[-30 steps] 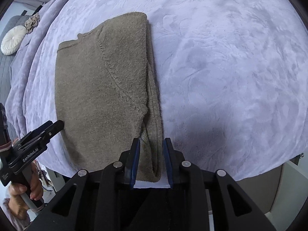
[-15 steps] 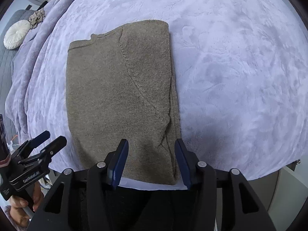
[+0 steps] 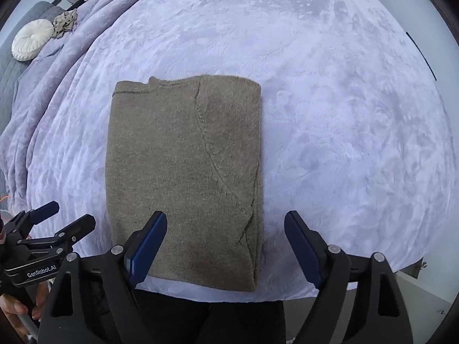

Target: Fold small clothes

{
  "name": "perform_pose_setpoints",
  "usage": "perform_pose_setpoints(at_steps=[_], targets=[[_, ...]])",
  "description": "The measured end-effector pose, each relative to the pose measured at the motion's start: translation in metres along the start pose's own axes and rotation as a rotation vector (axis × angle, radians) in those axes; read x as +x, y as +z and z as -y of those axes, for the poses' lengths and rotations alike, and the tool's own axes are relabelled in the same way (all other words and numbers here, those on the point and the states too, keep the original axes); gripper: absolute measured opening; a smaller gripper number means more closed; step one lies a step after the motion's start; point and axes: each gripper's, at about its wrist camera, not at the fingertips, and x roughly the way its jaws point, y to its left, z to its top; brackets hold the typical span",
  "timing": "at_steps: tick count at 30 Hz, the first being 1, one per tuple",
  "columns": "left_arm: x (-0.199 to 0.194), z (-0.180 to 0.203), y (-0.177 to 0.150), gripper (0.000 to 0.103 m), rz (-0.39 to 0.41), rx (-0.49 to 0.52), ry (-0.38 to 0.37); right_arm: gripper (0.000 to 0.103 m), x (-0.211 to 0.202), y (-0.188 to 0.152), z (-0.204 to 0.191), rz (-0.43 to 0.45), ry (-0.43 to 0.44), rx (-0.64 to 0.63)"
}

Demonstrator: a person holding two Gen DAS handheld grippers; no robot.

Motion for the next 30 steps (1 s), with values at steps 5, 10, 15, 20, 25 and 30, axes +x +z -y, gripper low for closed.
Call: perform_pose_setpoints(at_steps=[5, 10, 15, 20, 25, 30], targets=[[-0.009, 0.001, -0.003, 0.102, 0.03, 0.002, 0.074, 0.088, -0.005, 0.004, -0.005, 0.0, -0.01, -0.02], [-0.017, -0.002, -0.004, 0.102, 0.047, -0.036, 0.084, 0.088, -0.004, 0.002, -0.008, -0.043, -0.014, -0.022], [-0.018, -0.002, -0.003, 0.102, 0.046, -0.045, 0.089, 0.088, -0.005, 0.001, -0.009, -0.057, -0.051, -0.034], [-0.019, -0.001, -0.005, 0.102, 0.044, -0.043, 0.087, 0.088, -0.004, 0.0, -0.007, -0.072, -0.051, -0.02], [-0.019, 0.0, -0.006, 0.102, 0.042, -0.043, 0.09, 0.088, -0.003, 0.0, -0.008, -0.079, -0.053, -0.017], [-0.018, 0.0, -0.005, 0.102, 0.037, -0.042, 0.091, 0.089, -0.002, 0.0, -0.007, -0.083, -0.053, -0.013]])
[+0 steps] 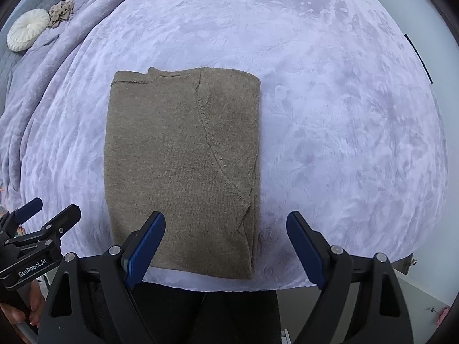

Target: Fold small clothes

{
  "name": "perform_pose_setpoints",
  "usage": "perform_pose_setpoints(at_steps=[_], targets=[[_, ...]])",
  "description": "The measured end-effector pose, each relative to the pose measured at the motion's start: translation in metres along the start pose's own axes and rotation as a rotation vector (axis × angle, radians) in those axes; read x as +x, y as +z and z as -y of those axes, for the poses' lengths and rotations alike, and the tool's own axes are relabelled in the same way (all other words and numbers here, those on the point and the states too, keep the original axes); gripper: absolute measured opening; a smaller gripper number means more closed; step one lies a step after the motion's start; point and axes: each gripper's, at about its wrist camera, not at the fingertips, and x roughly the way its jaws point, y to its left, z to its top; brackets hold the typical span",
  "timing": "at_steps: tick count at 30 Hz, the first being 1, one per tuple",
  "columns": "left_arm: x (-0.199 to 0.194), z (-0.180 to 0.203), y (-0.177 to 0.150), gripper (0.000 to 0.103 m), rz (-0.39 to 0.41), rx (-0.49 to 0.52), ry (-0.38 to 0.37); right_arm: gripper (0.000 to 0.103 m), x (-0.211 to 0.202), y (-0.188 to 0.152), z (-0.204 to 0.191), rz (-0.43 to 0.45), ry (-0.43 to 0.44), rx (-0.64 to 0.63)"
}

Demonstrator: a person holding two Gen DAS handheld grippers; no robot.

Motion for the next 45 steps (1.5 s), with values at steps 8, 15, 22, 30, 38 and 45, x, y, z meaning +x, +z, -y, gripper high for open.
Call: perform_pose_setpoints(at_steps=[8, 15, 22, 30, 38, 45], targets=[[0.002, -0.0015, 0.0004, 0.102, -0.009, -0.007, -0.005, 0.089, 0.0023, 0.0001, 0.0002, -0.007, -0.002, 0.003], [0.0043, -0.0023, -0.0003, 0.102, -0.021, -0.005, -0.007, 0.089, 0.004, -0.0012, -0.0005, -0.013, -0.001, 0.004], [0.0049, -0.0015, -0.0009, 0.102, -0.022, 0.0, -0.002, 0.089, 0.0043, -0.0016, -0.0004, -0.013, -0.003, 0.004], [0.0056, -0.003, -0.0004, 0.102, -0.027, 0.007, 0.002, 0.089, 0.0045, -0.0014, -0.0006, -0.014, -0.002, 0.004], [0.006, -0.0026, -0.0016, 0.102, -0.027, 0.007, 0.006, 0.089, 0.0054, -0.0046, -0.0019, -0.014, -0.004, 0.004], [0.0059, -0.003, -0.0016, 0.102, -0.024, 0.01, 0.009, 0.089, 0.0055, -0.0049, -0.0019, -0.014, -0.004, 0.004]])
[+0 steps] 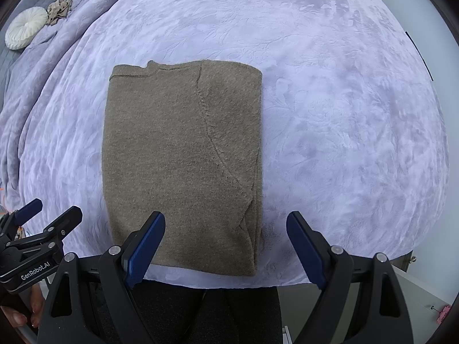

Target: Fold small clothes

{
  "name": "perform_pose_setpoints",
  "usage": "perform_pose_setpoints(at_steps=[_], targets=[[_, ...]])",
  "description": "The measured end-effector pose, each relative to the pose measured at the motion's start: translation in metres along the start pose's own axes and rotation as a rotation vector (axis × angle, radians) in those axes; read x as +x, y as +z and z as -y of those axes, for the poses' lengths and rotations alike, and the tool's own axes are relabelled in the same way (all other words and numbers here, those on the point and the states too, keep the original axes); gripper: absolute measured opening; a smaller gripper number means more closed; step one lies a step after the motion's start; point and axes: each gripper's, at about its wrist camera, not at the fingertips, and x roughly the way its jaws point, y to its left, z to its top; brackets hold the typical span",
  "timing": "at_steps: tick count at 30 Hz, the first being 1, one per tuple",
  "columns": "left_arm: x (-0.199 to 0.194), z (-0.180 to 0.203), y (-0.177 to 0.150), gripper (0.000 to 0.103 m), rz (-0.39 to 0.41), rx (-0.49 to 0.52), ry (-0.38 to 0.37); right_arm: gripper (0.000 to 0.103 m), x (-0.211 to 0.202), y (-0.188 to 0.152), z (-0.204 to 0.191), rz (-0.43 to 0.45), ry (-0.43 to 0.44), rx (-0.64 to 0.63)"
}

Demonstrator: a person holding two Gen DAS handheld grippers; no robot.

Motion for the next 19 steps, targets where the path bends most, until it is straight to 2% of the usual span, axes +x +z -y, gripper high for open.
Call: perform_pose_setpoints(at_steps=[8, 19], targets=[[-0.0006, -0.0007, 0.0015, 0.102, 0.012, 0.016, 0.032, 0.089, 0.0002, 0.0001, -0.0007, -0.003, 0.0, -0.002], [-0.0019, 0.0008, -0.0012, 0.102, 0.021, 0.018, 0.013, 0.089, 0.0004, 0.0025, -0.0023, -0.011, -0.002, -0.008]])
